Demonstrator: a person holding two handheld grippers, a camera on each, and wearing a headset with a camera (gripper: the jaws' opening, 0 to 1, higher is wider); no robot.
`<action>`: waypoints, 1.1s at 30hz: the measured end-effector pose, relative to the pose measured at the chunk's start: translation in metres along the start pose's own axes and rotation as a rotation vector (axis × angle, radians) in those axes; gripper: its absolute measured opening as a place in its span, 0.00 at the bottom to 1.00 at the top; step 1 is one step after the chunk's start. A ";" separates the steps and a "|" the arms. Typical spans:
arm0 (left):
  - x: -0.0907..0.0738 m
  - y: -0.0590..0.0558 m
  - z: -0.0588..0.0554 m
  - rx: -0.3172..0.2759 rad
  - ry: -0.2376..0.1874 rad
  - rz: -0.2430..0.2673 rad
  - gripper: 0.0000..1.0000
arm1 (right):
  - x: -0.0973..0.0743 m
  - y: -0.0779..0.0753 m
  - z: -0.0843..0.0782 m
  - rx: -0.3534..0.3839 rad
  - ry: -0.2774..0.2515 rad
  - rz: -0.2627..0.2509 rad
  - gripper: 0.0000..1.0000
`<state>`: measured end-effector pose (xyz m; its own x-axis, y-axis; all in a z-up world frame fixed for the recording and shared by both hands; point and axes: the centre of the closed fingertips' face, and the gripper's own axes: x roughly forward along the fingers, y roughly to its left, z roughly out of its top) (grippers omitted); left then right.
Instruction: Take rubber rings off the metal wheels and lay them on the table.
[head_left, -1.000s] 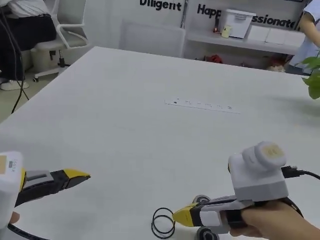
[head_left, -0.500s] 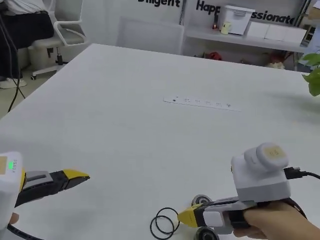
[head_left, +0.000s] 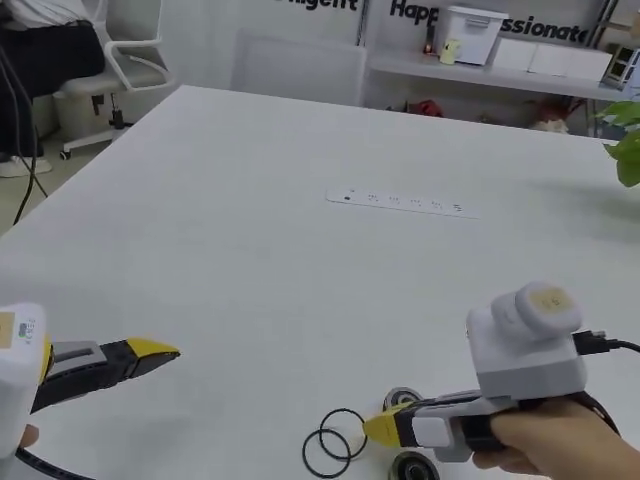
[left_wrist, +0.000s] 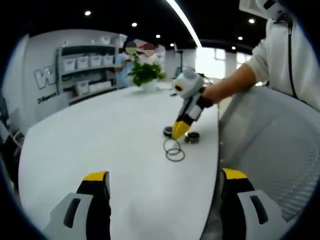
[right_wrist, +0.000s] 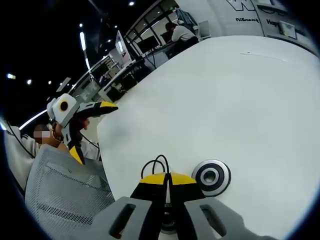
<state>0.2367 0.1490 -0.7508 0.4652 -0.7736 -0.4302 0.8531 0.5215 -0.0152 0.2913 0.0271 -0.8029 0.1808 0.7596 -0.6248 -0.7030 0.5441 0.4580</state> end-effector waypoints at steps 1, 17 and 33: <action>0.000 0.000 0.000 0.001 0.000 -0.001 0.93 | 0.000 0.000 0.000 0.002 -0.003 -0.001 0.00; -0.001 0.001 0.003 0.013 0.006 -0.002 0.93 | -0.006 -0.004 0.005 -0.025 -0.021 -0.017 0.01; -0.001 0.002 0.004 0.018 0.009 -0.001 0.93 | -0.011 -0.005 0.012 -0.047 -0.030 -0.026 0.04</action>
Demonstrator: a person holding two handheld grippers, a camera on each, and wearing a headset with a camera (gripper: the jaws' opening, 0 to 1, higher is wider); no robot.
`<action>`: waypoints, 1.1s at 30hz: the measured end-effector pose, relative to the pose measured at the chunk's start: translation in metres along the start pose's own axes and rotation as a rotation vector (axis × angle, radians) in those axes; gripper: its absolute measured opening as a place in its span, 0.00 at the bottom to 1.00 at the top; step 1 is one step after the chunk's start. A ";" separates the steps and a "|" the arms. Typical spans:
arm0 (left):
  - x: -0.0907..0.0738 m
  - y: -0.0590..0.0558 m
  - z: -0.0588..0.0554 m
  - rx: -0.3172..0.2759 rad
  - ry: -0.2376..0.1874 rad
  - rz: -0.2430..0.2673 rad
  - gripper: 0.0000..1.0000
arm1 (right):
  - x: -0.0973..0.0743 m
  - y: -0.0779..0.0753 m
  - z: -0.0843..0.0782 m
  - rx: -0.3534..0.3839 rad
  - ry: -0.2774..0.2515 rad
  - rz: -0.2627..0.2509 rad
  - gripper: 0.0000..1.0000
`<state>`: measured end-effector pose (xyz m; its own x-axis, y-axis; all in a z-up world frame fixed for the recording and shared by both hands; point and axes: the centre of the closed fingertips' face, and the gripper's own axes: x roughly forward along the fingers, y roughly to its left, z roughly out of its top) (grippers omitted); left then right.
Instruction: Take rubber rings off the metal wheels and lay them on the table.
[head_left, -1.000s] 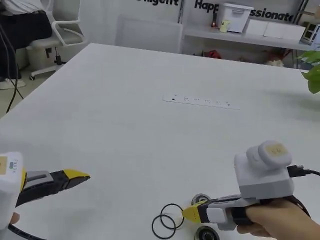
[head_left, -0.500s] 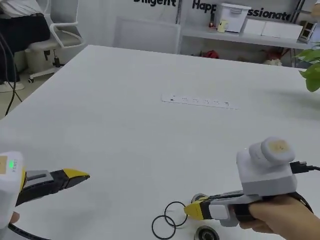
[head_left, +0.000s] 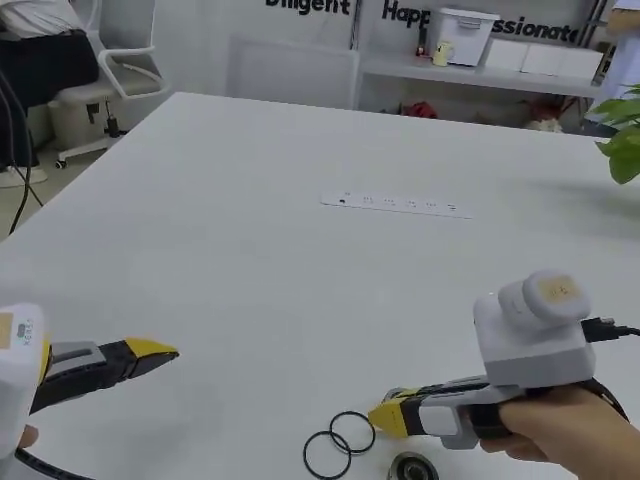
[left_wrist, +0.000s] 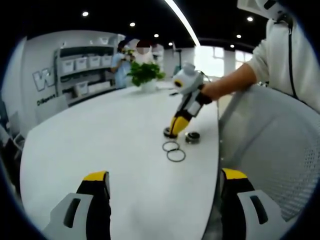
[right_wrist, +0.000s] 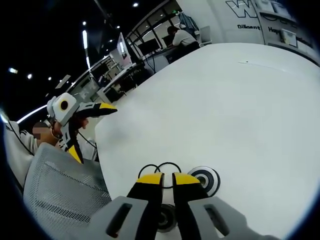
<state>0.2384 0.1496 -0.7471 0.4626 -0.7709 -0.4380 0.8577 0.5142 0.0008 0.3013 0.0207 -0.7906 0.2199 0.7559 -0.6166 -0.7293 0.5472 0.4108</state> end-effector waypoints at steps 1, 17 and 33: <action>0.000 0.000 0.000 0.001 0.000 0.000 0.93 | -0.001 0.000 0.001 0.000 -0.004 0.002 0.04; 0.001 -0.004 0.009 0.023 -0.009 -0.017 0.93 | -0.027 0.005 0.027 0.009 -0.101 0.009 0.14; -0.001 -0.013 0.016 0.018 -0.014 -0.011 0.95 | -0.059 0.014 0.031 -0.054 -0.135 0.024 0.32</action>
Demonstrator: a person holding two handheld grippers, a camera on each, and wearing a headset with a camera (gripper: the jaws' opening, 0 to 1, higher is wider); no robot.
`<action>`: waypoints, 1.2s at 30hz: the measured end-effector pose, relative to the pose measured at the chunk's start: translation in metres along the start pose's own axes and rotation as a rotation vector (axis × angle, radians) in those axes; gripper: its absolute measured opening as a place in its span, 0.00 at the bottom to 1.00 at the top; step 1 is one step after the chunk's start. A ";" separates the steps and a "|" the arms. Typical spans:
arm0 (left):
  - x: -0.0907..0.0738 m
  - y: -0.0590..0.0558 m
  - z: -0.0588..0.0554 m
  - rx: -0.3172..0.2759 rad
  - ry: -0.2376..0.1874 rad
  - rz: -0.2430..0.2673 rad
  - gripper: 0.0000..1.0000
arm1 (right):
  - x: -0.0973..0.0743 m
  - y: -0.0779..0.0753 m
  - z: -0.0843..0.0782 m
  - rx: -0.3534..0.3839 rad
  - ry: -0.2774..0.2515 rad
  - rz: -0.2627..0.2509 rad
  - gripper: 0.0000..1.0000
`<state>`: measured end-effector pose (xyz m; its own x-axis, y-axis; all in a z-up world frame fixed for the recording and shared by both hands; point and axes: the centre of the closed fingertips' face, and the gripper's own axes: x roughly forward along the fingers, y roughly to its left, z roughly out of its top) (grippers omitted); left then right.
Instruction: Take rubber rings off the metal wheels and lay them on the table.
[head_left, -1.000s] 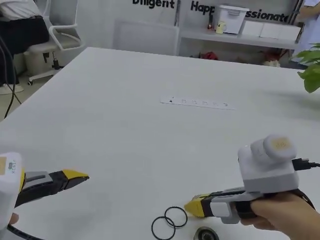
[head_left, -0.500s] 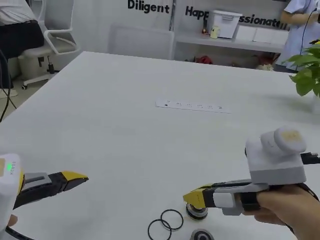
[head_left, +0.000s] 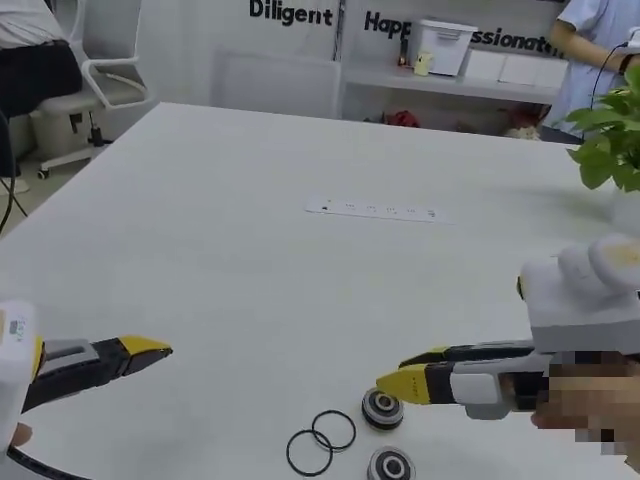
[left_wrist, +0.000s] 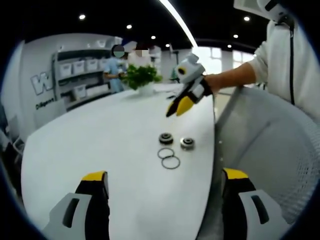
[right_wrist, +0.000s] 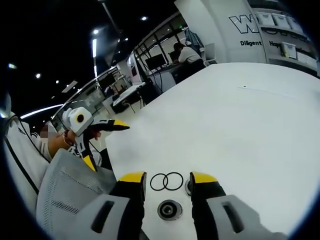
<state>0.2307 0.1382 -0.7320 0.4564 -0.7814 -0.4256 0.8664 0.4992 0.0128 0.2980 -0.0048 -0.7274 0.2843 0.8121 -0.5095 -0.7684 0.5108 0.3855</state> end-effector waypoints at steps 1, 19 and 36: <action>0.000 0.000 0.001 -0.002 -0.001 0.002 0.95 | -0.002 0.000 0.001 -0.014 -0.003 -0.001 0.33; -0.004 -0.011 0.033 -0.004 -0.012 0.067 1.00 | -0.048 0.010 0.018 -0.208 -0.017 0.010 0.45; 0.006 -0.021 0.068 0.019 -0.016 0.056 1.00 | -0.077 -0.007 0.023 -0.277 -0.053 -0.016 0.42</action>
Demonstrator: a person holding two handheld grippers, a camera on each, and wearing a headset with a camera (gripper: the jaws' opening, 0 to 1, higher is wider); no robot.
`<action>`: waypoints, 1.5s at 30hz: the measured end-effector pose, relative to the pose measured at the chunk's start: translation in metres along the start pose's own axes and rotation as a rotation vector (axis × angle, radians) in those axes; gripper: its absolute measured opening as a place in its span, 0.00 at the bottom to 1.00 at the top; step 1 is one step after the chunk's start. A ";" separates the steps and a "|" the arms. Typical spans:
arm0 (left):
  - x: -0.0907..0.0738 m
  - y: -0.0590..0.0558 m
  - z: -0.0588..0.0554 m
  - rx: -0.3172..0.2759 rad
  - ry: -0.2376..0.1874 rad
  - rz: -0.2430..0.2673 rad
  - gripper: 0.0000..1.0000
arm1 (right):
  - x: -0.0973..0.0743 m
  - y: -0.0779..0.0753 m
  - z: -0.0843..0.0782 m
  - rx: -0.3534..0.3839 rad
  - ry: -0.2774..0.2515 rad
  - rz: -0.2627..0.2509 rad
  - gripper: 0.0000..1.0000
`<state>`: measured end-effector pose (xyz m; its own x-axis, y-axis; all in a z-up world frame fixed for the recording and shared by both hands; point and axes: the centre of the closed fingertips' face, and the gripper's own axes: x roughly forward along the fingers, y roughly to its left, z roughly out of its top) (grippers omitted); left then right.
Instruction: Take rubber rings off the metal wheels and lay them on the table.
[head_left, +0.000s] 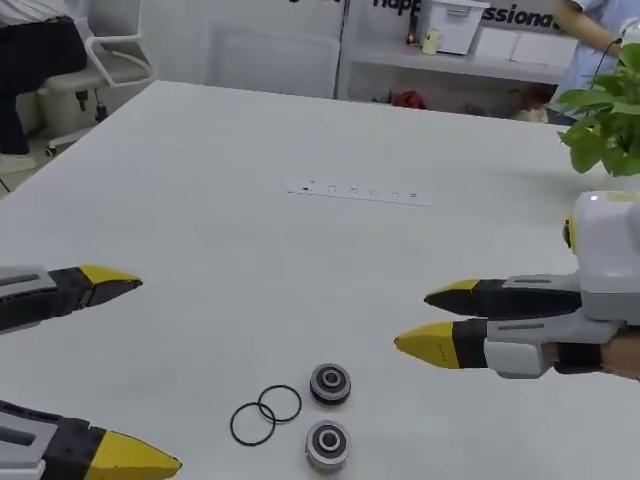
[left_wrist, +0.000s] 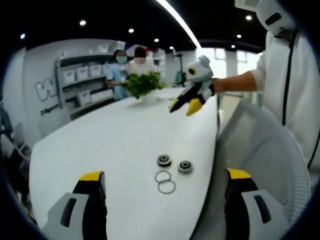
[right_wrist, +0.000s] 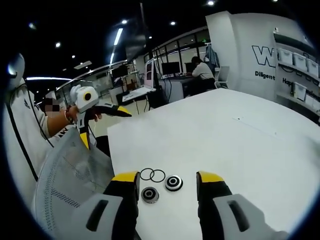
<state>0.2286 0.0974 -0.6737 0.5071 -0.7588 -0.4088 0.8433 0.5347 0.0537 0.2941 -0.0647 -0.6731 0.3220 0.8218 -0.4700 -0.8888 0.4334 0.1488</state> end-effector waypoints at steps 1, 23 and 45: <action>0.001 0.000 0.001 0.003 0.004 -0.001 1.00 | -0.002 0.000 -0.001 0.001 -0.004 0.004 0.42; 0.030 -0.007 0.047 0.095 -0.007 -0.030 0.97 | 0.007 -0.005 -0.018 0.072 -0.076 0.090 0.39; 0.075 -0.007 0.045 0.109 -0.018 -0.149 0.89 | 0.025 -0.006 -0.032 0.085 -0.083 0.134 0.37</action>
<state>0.2689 0.0200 -0.6633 0.3772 -0.8337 -0.4034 0.9232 0.3730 0.0925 0.2969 -0.0590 -0.7137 0.2312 0.9005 -0.3684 -0.8960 0.3446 0.2801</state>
